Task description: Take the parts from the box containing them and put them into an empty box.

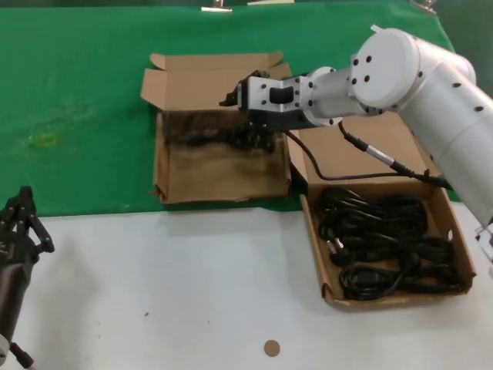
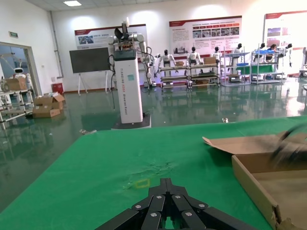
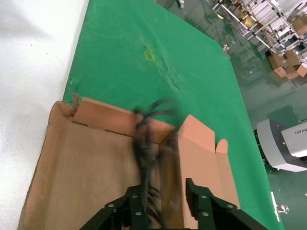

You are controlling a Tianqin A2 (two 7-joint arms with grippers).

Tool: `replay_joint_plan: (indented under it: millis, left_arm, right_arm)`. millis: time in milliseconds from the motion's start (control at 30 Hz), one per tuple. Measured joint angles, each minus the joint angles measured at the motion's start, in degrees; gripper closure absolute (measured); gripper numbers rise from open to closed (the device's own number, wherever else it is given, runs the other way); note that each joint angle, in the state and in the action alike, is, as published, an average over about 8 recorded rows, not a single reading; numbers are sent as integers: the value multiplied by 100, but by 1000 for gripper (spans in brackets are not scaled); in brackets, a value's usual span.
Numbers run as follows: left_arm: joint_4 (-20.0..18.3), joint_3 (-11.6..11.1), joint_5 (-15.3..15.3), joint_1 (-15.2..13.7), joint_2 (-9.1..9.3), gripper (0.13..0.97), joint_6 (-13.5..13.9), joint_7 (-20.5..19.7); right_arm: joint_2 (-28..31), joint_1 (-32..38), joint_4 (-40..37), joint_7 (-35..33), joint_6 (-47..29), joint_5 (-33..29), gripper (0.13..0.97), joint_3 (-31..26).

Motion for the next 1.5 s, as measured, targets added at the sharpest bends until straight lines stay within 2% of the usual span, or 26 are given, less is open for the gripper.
replay_joint_plan:
  millis: [300,433,700,733,833,1000,1233,1300,1500]
  left_arm:
    - [0,0,0,0,0,953,0,0]
    - [0,0,0,0,0,953,0,0]
    - [0,0,0,0,0,946,0,0]
    - [0,0,0,0,0,945,0,0]
    - [0,0,0,0,0,942,0,0]
    - [0,0,0,0,0,894,0,0]
    - [0,0,0,0,0,865,0,0]
    - [0,0,0,0,0,828,0,0]
    - [0,0,-1,0,0,716,0,0]
  right_arm:
    - [52,-34,116,24,-8,3,676,12]
    - [80,-55,179,52,-12,4,676,22]
    - [91,-125,240,63,28,41,472,58]
    - [94,-159,265,65,51,60,472,75]
    - [108,-314,381,77,153,146,403,155]
    - [141,-676,648,105,389,347,286,337]
    - [197,-1297,1108,154,797,693,200,652]
    - [213,-1476,1241,168,917,792,172,742]
    - [261,-2018,1643,210,1273,1094,161,1017]
